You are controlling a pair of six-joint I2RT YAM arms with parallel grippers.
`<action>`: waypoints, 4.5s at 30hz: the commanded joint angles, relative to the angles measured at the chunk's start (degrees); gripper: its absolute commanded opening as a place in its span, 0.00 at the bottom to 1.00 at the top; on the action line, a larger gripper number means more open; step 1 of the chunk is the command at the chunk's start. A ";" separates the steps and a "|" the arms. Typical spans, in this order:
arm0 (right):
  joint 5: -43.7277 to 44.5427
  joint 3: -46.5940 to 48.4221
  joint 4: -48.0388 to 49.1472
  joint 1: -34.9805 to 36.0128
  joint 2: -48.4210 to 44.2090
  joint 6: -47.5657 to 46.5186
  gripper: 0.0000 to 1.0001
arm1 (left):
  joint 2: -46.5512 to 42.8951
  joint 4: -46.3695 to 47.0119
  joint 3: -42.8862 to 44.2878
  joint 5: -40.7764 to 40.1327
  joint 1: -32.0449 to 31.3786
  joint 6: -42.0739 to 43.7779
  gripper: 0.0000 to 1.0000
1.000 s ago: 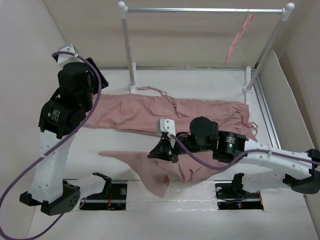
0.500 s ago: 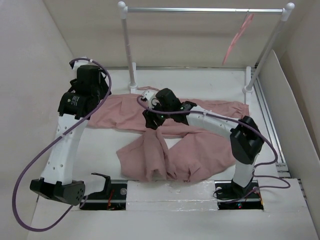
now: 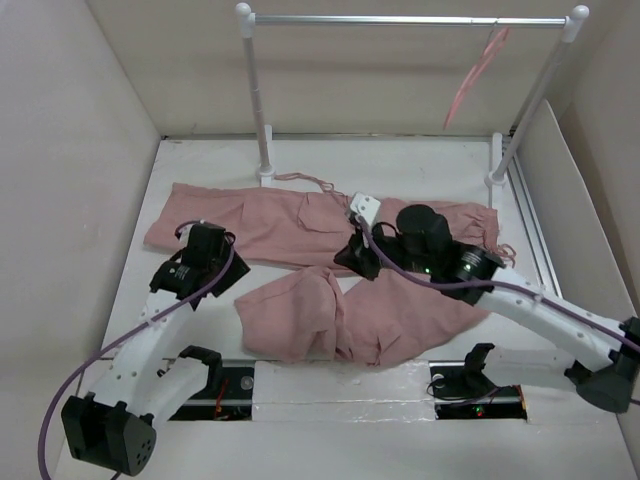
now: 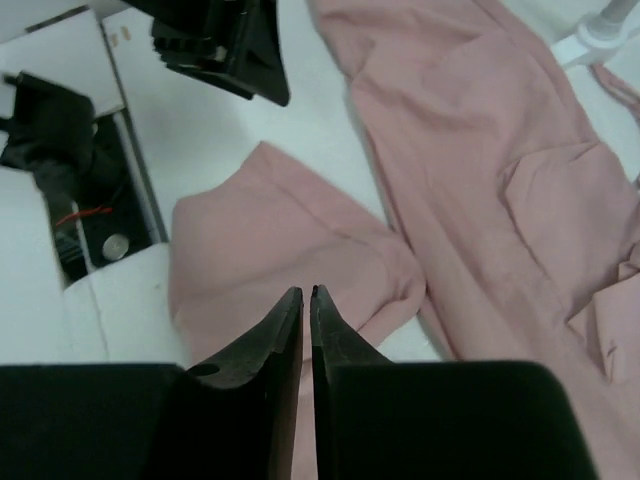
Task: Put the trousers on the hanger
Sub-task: Flatten out the trousers at the center of the board.
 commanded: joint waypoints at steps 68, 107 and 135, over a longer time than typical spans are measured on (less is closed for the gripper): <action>7.97 -17.91 -14.65 -21.81 -23.30 5.56 0.72 | 15.72 -4.19 68.13 -8.14 7.84 4.58 0.00; -5.83 -24.33 -13.59 -22.34 -22.77 -1.12 0.81 | 1.92 2.91 -5.77 -13.78 7.84 -28.90 0.86; 3.23 -18.00 -19.82 -32.34 -20.40 4.25 0.79 | -20.48 -24.94 8.55 -2.53 7.84 -14.49 0.24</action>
